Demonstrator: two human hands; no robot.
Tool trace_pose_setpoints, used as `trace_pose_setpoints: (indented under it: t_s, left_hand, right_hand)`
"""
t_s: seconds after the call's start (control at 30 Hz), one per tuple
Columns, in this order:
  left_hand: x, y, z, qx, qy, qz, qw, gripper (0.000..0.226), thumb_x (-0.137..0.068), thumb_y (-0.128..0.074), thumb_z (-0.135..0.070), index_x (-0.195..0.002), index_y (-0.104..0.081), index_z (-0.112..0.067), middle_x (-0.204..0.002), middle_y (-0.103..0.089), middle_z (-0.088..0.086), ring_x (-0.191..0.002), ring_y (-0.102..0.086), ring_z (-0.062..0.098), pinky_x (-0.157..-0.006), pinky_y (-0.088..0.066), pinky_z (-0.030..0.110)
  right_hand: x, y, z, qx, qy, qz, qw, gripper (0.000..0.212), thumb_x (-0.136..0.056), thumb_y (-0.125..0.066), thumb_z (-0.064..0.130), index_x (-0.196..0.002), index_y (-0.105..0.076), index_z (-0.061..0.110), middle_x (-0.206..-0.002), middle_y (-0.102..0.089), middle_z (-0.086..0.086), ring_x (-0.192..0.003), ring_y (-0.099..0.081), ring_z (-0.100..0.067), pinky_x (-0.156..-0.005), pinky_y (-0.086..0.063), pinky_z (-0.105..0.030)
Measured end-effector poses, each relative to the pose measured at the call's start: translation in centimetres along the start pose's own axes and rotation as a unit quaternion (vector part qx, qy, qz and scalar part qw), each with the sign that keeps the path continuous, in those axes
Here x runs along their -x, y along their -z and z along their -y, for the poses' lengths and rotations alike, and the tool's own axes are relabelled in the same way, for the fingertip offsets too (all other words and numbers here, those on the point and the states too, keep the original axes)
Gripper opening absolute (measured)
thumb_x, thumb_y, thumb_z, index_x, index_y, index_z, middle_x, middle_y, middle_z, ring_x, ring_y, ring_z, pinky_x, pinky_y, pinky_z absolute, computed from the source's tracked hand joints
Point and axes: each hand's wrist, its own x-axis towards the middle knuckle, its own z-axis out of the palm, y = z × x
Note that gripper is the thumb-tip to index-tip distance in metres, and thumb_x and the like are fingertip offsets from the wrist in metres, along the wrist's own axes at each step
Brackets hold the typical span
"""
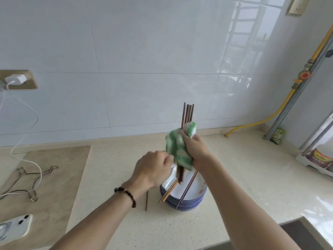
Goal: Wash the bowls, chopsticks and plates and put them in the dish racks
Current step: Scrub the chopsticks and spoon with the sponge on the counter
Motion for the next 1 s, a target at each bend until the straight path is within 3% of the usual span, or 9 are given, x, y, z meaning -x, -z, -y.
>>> trace_pose_setpoints:
  t_s: [0.03,0.1,0.17,0.2,0.27,0.37,0.67,0.87,1.0]
  left_hand:
    - [0.2,0.8,0.7,-0.054,-0.003,-0.026,0.998,0.04,-0.104,-0.044,-0.029,-0.066,-0.05,-0.02,-0.059,-0.054,-0.006,-0.049,-0.048,0.01,-0.046,-0.032,0.015]
    - [-0.4,2.5,2.2,-0.135,-0.035,-0.161,0.977,0.024,-0.101,-0.046,-0.028,-0.083,-0.059,-0.019,-0.081,-0.065,-0.001,-0.072,-0.059,0.014,-0.056,-0.038,0.015]
    - [-1.7,3.7,3.3,-0.194,-0.113,-0.21,0.952,0.031,-0.099,-0.042,-0.031,-0.109,-0.065,-0.012,-0.113,-0.066,0.01,-0.116,-0.058,0.031,-0.087,-0.053,0.039]
    - [-2.3,4.1,3.4,-0.222,-0.152,-0.172,0.948,0.037,-0.1,-0.039,-0.034,-0.112,-0.066,-0.012,-0.123,-0.063,0.011,-0.13,-0.05,0.034,-0.103,-0.044,0.05]
    - [-2.7,4.7,2.7,-0.255,-0.176,-0.023,0.951,0.042,-0.106,-0.033,-0.04,-0.098,-0.067,-0.017,-0.119,-0.064,0.003,-0.129,-0.051,0.029,-0.107,-0.037,0.047]
    - [-2.8,4.7,2.0,-0.228,-0.139,0.103,0.958,0.053,-0.105,-0.027,-0.049,-0.067,-0.045,-0.018,-0.069,-0.055,-0.003,-0.068,-0.054,0.023,-0.064,-0.038,0.035]
    - [-1.7,6.8,5.1,-0.216,-0.15,0.024,0.965,0.07,-0.092,-0.011,-0.073,-0.058,-0.031,-0.015,-0.051,-0.038,-0.003,-0.049,-0.035,0.017,-0.056,-0.029,0.034]
    - [-1.0,3.3,0.9,-0.235,-0.192,0.036,0.952,0.056,-0.105,-0.024,-0.05,-0.064,-0.042,-0.017,-0.057,-0.044,-0.003,-0.057,-0.043,0.024,-0.061,-0.038,0.035]
    - [-0.2,4.8,4.6,-0.206,-0.113,0.026,0.972,0.057,-0.106,-0.024,-0.047,-0.06,-0.034,-0.014,-0.053,-0.039,-0.001,-0.05,-0.037,0.019,-0.058,-0.03,0.034]
  right_hand:
    - [0.0,1.2,-0.1,0.129,0.024,0.025,0.991,0.029,-0.102,-0.054,0.03,-0.098,-0.061,0.003,-0.084,-0.069,-0.01,-0.071,-0.068,-0.021,-0.073,-0.061,-0.039]
    - [0.2,2.4,-0.5,0.41,0.079,0.1,0.903,0.029,-0.102,-0.054,0.033,-0.093,-0.065,0.007,-0.078,-0.069,-0.003,-0.066,-0.066,-0.016,-0.066,-0.058,-0.031]
    - [0.8,2.5,-0.5,0.562,0.093,0.187,0.801,0.027,-0.101,-0.056,0.037,-0.091,-0.065,0.014,-0.077,-0.068,0.003,-0.063,-0.062,-0.01,-0.059,-0.049,-0.02]
    - [1.1,2.5,-0.2,0.577,0.084,0.22,0.782,0.027,-0.099,-0.059,0.039,-0.091,-0.065,0.015,-0.078,-0.068,0.003,-0.062,-0.061,-0.009,-0.059,-0.048,-0.019]
    - [1.5,2.4,0.7,0.542,0.059,0.271,0.793,0.028,-0.095,-0.064,0.043,-0.085,-0.065,0.017,-0.077,-0.069,0.004,-0.063,-0.061,-0.009,-0.063,-0.051,-0.023]
    - [2.1,2.9,1.8,0.462,0.006,0.328,0.824,0.03,-0.089,-0.065,0.045,-0.078,-0.066,0.017,-0.072,-0.07,0.005,-0.064,-0.064,-0.011,-0.065,-0.052,-0.025]
    - [2.7,7.7,2.9,0.437,-0.029,0.318,0.841,0.036,-0.083,-0.073,0.049,-0.076,-0.068,0.013,-0.074,-0.07,-0.003,-0.068,-0.063,-0.022,-0.064,-0.052,-0.03]
    - [2.6,2.9,2.7,0.511,-0.011,0.365,0.778,0.03,-0.091,-0.065,0.042,-0.074,-0.067,0.018,-0.067,-0.07,0.008,-0.059,-0.063,-0.007,-0.061,-0.05,-0.021]
    - [2.3,5.7,2.9,0.514,-0.02,0.304,0.802,0.029,-0.092,-0.065,0.041,-0.076,-0.066,0.017,-0.067,-0.071,0.006,-0.062,-0.065,-0.013,-0.057,-0.05,-0.021]
